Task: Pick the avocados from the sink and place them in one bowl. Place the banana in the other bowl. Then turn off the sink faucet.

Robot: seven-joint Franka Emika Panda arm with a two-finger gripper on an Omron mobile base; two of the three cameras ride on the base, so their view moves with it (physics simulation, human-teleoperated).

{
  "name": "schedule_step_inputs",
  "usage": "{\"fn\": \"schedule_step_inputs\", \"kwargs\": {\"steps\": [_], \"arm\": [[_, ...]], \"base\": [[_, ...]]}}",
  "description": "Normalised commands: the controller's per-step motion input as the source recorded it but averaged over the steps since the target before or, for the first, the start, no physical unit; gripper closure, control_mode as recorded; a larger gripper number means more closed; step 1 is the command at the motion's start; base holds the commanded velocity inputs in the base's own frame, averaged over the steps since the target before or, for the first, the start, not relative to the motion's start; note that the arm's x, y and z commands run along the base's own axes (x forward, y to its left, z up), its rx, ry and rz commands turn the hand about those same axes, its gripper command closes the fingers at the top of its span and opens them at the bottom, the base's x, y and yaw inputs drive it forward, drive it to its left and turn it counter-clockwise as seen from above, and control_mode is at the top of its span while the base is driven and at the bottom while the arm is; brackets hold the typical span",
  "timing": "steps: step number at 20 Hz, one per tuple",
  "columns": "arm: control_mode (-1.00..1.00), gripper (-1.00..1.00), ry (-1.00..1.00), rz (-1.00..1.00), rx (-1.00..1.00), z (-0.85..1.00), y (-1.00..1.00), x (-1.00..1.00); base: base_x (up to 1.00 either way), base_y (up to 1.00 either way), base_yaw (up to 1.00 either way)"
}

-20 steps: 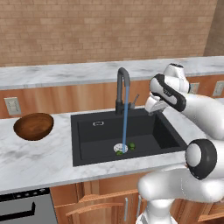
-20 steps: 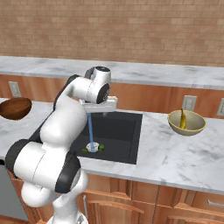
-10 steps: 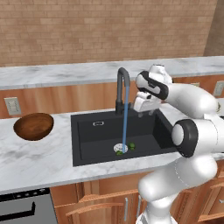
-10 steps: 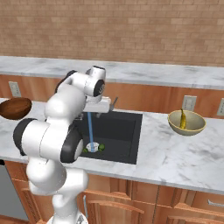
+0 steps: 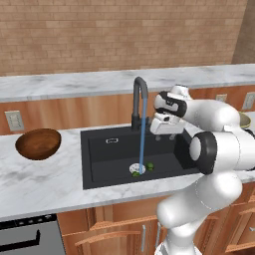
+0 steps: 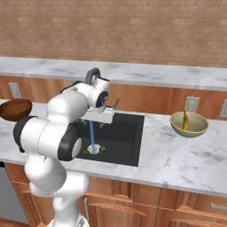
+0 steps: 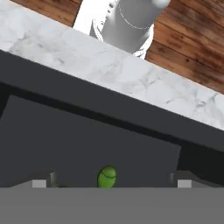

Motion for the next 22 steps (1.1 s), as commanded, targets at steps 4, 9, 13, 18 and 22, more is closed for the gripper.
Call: {"fn": "schedule_step_inputs", "kwargs": {"steps": [4, 9, 13, 18, 22], "arm": [[-1.0, -1.0, 0.0, -0.08, 0.0, -0.58, 0.0, 0.0], [-1.0, -1.0, 0.0, -0.01, -0.01, -0.59, 0.0, 0.01], [-1.0, -1.0, 0.0, 0.0, -0.02, -0.6, 0.0, 0.16], [-1.0, -1.0, 0.0, 0.0, -0.02, -0.49, 0.0, 0.29], [-1.0, -1.0, 0.0, 0.0, -0.02, -0.47, 0.0, 0.3]], "base": [[0.0, 0.0, 0.0], [0.0, 0.0, 0.0], [0.0, 0.0, 0.0], [0.0, 0.0, 0.0], [0.0, 0.0, 0.0]]}}
